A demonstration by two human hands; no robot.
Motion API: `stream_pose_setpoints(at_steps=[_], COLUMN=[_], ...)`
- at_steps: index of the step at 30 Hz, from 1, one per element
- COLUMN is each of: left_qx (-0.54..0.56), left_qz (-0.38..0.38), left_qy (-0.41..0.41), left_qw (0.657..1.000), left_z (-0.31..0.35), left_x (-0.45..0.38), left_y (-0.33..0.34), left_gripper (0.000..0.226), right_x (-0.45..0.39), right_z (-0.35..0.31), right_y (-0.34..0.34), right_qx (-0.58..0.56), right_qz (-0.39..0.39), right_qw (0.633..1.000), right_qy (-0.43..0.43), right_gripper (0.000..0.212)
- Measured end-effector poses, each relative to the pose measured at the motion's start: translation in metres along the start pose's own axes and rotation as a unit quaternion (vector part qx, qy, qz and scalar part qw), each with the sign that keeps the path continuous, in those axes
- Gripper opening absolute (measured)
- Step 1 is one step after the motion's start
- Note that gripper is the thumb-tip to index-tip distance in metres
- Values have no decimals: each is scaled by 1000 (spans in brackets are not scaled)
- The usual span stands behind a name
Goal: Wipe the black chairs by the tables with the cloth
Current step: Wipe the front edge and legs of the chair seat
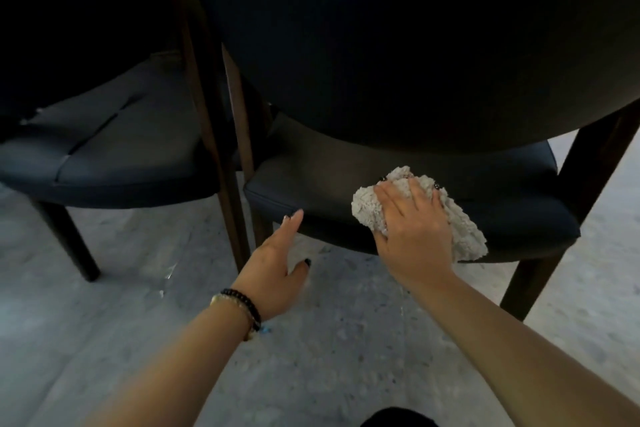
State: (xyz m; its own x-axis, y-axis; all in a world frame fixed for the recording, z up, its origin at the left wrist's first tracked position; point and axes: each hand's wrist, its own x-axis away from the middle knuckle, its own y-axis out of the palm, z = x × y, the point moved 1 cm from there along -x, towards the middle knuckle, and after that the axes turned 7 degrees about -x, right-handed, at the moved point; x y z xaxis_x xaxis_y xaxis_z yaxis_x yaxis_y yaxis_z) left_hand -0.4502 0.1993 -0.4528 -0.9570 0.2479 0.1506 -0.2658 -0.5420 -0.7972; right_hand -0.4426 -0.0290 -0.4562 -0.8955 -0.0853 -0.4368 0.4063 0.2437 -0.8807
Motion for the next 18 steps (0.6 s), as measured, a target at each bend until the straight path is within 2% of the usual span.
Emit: stream_pose_setpoints(at_steps=[5, 10, 14, 16, 18], left_qx=[-26, -21, 28, 91, 163], left_qz=[12, 30, 37, 49, 60], left_qy=[-47, -84, -124, -130, -146], left_qw=[999, 996, 991, 986, 974], left_z=[28, 10, -14, -23, -25], left_x=[6, 10, 4, -7, -23], left_y=[-35, -52, -57, -62, -69], left_gripper=[73, 73, 74, 68, 60], right_x=[0, -1, 0, -3, -8], right_z=[-2, -4, -5, -10, -25], right_y=[-7, -3, -4, -5, -1], right_qx=[-5, -12, -9, -7, 9], right_qz=[-28, -4, 7, 0, -15], right_qw=[1000, 1000, 1000, 1000, 999], right_qy=[-4, -10, 4, 5, -32], right_gripper=[65, 62, 63, 64, 66])
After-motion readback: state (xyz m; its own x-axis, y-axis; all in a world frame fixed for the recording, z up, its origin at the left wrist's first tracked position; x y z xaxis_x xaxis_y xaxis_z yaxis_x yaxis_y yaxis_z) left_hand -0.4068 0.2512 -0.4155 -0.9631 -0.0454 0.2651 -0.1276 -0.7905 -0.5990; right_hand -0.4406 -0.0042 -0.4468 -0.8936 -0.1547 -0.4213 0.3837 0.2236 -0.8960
